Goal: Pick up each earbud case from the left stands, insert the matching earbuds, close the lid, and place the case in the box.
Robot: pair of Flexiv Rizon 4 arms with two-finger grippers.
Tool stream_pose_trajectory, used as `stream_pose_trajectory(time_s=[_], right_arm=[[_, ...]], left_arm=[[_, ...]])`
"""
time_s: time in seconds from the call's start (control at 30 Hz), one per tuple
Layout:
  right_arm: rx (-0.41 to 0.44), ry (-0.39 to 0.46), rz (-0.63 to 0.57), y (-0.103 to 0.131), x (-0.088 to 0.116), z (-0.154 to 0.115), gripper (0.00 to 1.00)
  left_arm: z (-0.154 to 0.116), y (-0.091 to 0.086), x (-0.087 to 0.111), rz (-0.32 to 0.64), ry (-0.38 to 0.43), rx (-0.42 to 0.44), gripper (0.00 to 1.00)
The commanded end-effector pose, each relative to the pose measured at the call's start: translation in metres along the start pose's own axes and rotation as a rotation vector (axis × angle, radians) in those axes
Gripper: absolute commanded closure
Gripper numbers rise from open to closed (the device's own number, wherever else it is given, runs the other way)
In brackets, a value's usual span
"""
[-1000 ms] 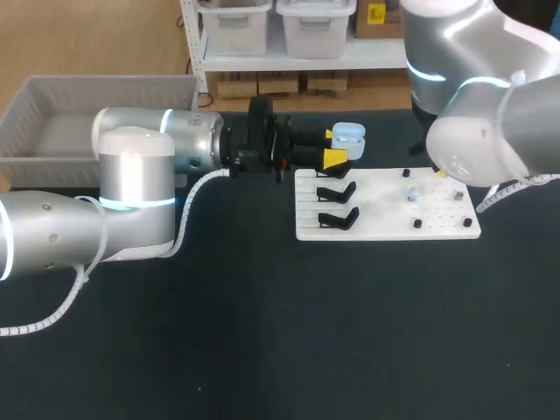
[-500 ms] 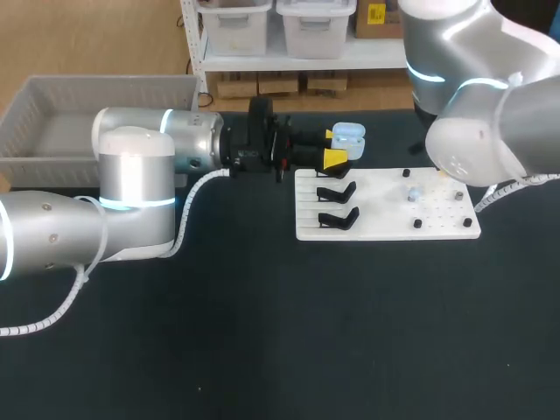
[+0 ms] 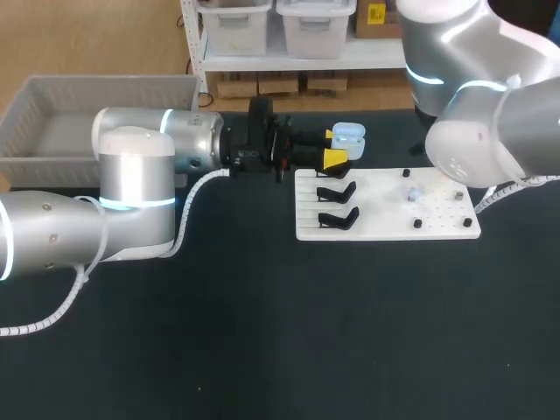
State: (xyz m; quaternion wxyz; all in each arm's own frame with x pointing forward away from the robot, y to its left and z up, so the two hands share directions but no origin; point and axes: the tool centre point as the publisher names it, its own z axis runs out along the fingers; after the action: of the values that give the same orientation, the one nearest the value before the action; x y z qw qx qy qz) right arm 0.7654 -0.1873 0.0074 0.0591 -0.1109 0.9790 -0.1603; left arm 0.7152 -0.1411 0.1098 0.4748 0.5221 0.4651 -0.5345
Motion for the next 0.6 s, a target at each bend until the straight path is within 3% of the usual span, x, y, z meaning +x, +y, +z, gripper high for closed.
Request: stream_pose_trajectory(time_s=[0.03,0.37,0.6], right_arm=[[0.004,-0.002,0.002,0.000,0.000,0.000,1.00],[0.007,-0.008,-0.002,-0.004,0.011,-0.042,1.00],[-0.008,0.068,0.020,-0.001,0.023,-0.081,1.00]], left_arm=[[0.000,0.001,0.003,-0.001,-0.006,0.002,1.00],[0.000,0.001,0.003,-0.001,-0.006,0.002,1.00],[0.000,0.001,0.003,-0.001,-0.006,0.002,1.00]])
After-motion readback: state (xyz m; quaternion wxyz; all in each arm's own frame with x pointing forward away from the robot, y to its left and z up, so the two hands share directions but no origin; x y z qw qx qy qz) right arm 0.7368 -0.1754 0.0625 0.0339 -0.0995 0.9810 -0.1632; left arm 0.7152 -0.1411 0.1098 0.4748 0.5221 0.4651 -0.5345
